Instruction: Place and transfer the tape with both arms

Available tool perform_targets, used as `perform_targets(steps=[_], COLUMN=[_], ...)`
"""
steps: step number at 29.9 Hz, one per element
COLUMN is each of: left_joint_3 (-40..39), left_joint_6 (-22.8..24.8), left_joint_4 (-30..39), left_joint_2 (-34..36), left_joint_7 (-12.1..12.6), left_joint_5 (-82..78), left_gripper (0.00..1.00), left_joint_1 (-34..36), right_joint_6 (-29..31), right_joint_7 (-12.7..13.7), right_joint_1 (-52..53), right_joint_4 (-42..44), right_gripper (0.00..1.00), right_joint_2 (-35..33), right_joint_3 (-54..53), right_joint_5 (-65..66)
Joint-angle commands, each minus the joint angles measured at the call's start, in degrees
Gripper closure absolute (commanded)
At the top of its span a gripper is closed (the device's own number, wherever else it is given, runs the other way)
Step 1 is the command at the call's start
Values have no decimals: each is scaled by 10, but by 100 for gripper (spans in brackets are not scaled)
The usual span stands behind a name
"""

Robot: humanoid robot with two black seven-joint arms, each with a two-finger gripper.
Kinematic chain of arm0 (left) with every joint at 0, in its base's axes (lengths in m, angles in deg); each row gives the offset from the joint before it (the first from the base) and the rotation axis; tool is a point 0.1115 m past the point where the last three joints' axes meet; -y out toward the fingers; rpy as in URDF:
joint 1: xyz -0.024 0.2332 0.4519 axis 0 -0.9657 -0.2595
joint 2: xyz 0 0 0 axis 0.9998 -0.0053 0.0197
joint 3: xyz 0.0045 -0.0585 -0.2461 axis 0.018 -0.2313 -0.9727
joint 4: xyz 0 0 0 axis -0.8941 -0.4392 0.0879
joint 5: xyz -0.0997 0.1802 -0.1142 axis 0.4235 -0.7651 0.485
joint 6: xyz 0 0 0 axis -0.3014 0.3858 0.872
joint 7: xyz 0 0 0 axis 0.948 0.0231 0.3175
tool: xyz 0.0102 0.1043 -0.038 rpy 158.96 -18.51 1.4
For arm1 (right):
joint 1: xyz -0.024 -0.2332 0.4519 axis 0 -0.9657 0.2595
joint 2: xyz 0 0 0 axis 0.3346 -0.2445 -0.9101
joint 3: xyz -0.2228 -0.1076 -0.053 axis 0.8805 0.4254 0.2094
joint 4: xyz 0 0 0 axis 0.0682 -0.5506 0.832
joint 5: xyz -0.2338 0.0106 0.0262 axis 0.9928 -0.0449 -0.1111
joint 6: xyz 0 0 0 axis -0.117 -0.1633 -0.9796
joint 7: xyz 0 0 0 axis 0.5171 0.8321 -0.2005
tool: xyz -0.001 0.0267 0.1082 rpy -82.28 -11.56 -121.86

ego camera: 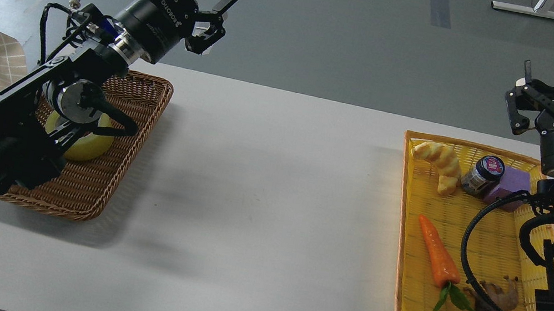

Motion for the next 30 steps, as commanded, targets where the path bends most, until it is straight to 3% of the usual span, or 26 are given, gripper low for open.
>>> perform_targets(steps=[1, 6, 10, 17, 30], left_joint_3=[-6, -8, -18, -63, -85], left_joint_6=[2, 2, 2, 5, 14], left_joint_4=[9, 19, 36, 61, 61], left_joint_2=[-1, -7, -7, -6, -27], left_joint_7=[1, 0, 0, 3, 3], left_joint_5=[0, 0, 1, 1, 1], left_gripper=[2, 2, 2, 2, 2], left_joint_1=[-6, -22, -38, -86, -90], right_joint_6=[0, 0, 0, 0, 0], right_joint_7=[0, 6, 30, 37, 33], right_joint_1=[5, 15, 36, 56, 60], right_joint_4=[2, 7, 22, 43, 42], right_gripper=[0, 0, 0, 0, 0], right_joint_2=[9, 17, 13, 12, 16], right_joint_3=[1, 12, 50, 77, 81], right_joint_5=[0, 5, 5, 22, 82])
